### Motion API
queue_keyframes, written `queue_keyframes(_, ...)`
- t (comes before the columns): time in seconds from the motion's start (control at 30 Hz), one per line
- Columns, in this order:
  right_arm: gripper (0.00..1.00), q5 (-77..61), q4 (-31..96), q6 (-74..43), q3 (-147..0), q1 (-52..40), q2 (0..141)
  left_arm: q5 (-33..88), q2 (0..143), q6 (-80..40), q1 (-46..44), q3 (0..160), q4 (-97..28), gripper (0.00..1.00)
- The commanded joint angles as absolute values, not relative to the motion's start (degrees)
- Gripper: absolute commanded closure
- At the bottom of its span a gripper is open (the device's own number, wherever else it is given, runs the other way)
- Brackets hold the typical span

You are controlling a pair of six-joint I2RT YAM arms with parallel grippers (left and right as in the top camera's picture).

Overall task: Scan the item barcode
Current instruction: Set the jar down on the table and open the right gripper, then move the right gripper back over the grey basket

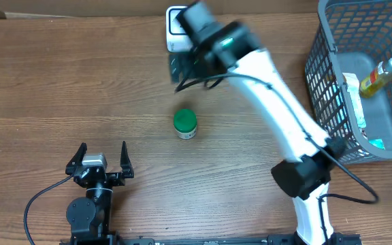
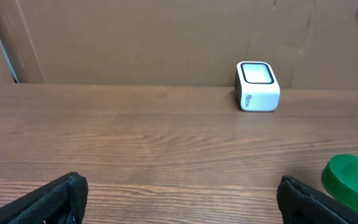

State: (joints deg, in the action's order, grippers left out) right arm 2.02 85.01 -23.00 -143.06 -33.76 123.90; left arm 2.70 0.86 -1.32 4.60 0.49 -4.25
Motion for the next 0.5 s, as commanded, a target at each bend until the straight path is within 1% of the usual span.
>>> queue_keyframes(0.0, 0.02, 3.01, 91.26, -17.23, -157.88, -28.36, 122.69, 2.44, 0.32, -1.26, 4.91, 0.27, -4.29, 0.00)
queue_keyframes(0.1, 0.01, 2.98, 97.06, -15.97, -169.38, -21.32, 122.69, 2.44, 0.32, -1.28, 4.91, 0.27, -4.29, 0.00)
queue_keyframes(0.17, 0.01, 2.17, 97.03, -14.87, -172.51, -15.79, 122.02, 2.44, 0.32, -1.28, 4.91, 0.27, -4.29, 0.00)
queue_keyframes(0.3, 0.01, 1.65, 97.06, -14.68, -172.81, -5.06, 121.34, 2.44, 0.32, -1.28, 4.91, 0.27, -4.29, 0.00)
queue_keyframes(0.47, 0.00, -1.45, 97.03, -14.70, -166.95, 6.57, 121.43, 2.44, 0.32, -1.26, 4.91, 0.27, -4.29, 0.01)
